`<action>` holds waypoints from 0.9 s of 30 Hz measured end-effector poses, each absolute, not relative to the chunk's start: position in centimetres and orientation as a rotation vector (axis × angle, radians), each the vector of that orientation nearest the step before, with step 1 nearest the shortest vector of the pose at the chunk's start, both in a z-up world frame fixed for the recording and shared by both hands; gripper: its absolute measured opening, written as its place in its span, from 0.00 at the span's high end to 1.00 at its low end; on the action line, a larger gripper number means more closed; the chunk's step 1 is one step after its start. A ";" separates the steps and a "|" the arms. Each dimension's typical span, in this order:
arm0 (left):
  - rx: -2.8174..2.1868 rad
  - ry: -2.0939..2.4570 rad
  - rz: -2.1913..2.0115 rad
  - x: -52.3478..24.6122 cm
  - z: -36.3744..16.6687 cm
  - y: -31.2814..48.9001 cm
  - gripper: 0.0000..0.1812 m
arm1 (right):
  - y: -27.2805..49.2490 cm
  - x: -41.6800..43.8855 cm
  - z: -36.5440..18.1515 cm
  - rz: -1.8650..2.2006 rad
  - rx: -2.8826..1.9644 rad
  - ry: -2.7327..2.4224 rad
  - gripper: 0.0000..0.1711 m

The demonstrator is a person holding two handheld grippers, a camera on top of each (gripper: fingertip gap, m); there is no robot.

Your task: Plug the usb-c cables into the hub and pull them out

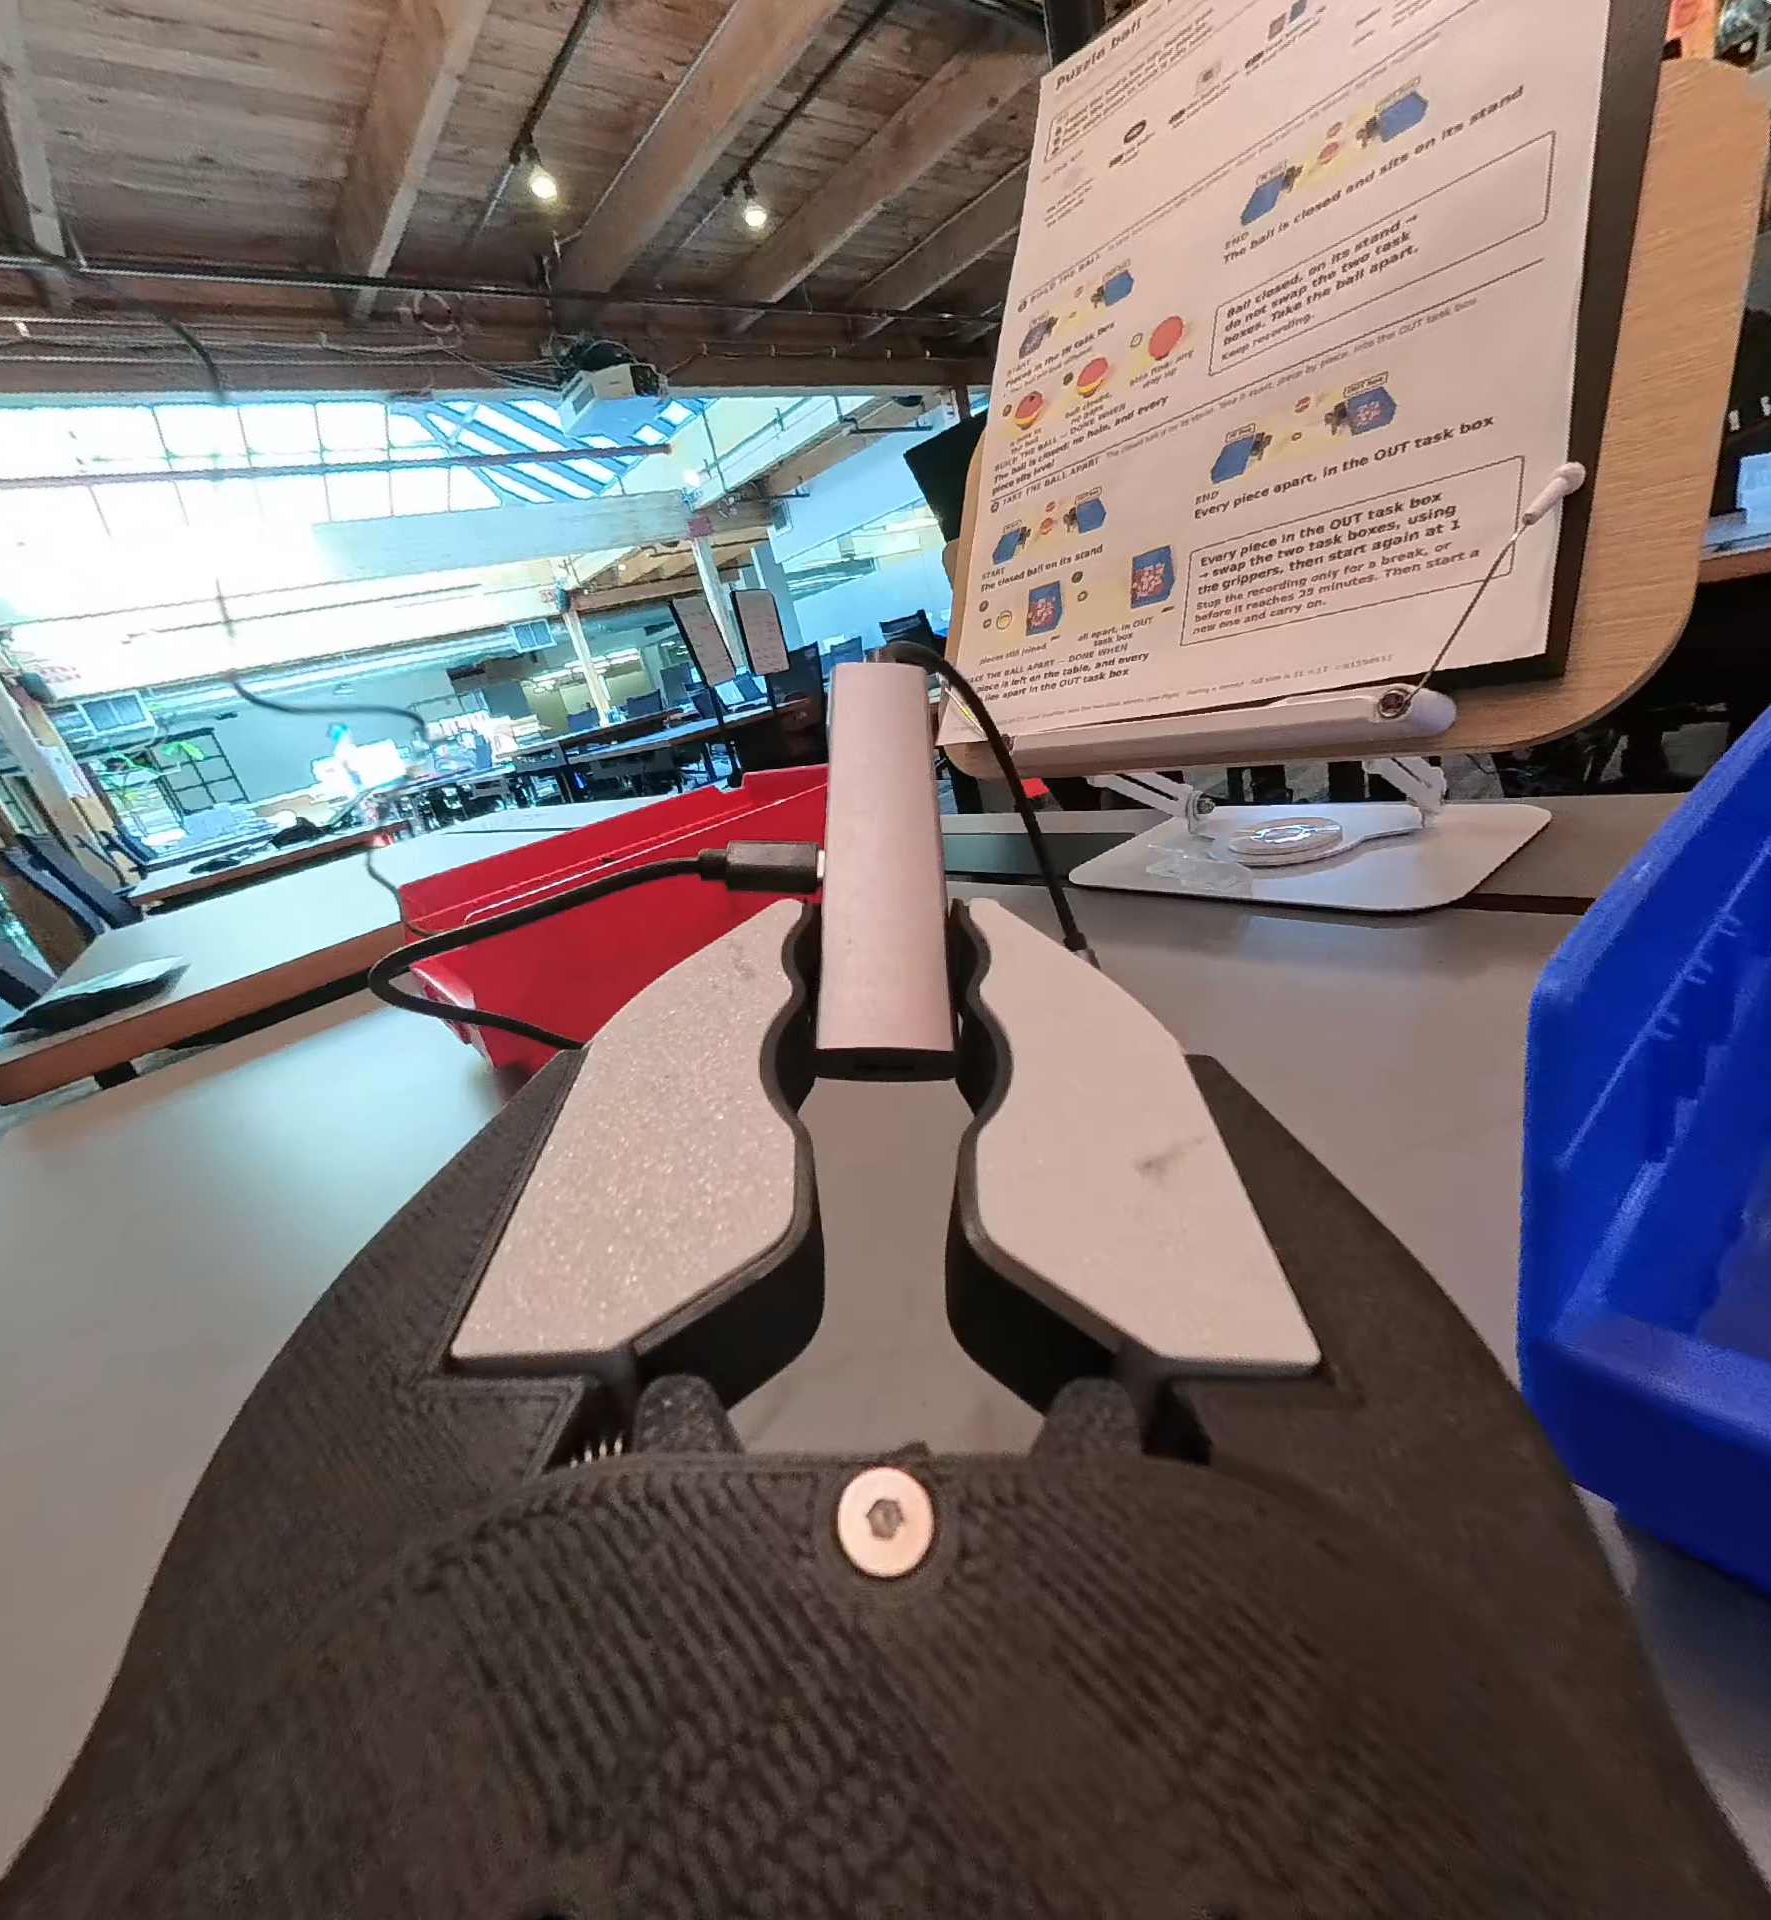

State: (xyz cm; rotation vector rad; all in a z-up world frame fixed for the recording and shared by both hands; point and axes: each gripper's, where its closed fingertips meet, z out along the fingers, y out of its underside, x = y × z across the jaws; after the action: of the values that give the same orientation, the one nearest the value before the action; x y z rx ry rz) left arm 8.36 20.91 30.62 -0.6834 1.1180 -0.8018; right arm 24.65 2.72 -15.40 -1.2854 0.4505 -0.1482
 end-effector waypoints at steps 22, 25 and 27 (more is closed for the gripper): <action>-0.883 2.362 -1.080 12.5 -8.3 11.9 0.95 | 1.6 25.2 -15.1 -0.208 -1.244 0.471 0.86; -0.934 2.531 -0.990 12.4 -15.6 12.0 0.95 | 1.8 25.2 -15.1 -0.207 -1.252 0.461 0.86; -0.969 2.588 -0.862 12.5 -19.2 12.5 0.95 | 1.9 25.1 -15.1 -0.211 -1.256 0.454 0.86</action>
State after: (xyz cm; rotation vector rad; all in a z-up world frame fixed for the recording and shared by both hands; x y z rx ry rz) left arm 12.53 12.55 -19.18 -0.9691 2.5876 -0.8625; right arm 25.08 1.90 -15.08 -1.2563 0.4539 -0.2107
